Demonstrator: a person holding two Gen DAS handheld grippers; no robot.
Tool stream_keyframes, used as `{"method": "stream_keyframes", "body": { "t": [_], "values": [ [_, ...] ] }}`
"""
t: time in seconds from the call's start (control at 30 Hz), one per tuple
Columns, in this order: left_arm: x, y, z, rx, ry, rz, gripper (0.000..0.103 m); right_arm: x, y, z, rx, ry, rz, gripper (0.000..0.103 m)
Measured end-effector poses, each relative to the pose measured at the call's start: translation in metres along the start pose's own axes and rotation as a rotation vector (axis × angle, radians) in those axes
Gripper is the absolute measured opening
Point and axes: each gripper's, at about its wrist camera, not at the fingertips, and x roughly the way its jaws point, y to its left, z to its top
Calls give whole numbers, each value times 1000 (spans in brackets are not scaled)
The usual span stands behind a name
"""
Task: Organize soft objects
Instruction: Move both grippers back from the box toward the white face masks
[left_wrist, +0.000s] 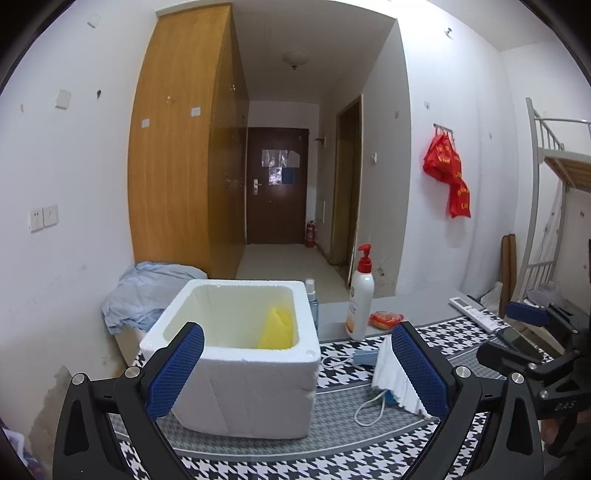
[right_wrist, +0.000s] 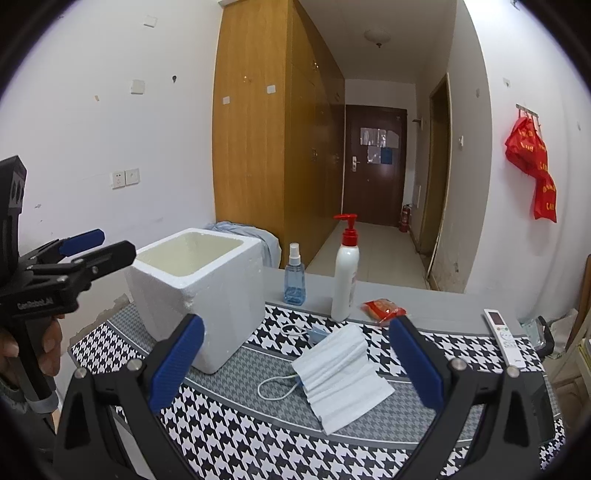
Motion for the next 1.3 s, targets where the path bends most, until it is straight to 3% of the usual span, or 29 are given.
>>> {"method": "stream_keyframes", "body": {
  "t": [0.2,0.37,0.63,1.3],
  "values": [
    [-11,-2,-11,-28,-6,-14,102,-3,-6,-10,27,2,11,102],
    [-14,-6,-23,-41,-22,41,102,-3,-10,-21,47,9,28,102],
    [-11,-15,-37,-53,-26,2,102,-4,-15,-34,61,13,9,102],
    [11,-53,-63,34,4,-68,102,-6,-39,-59,121,31,-73,102]
  ]
}}
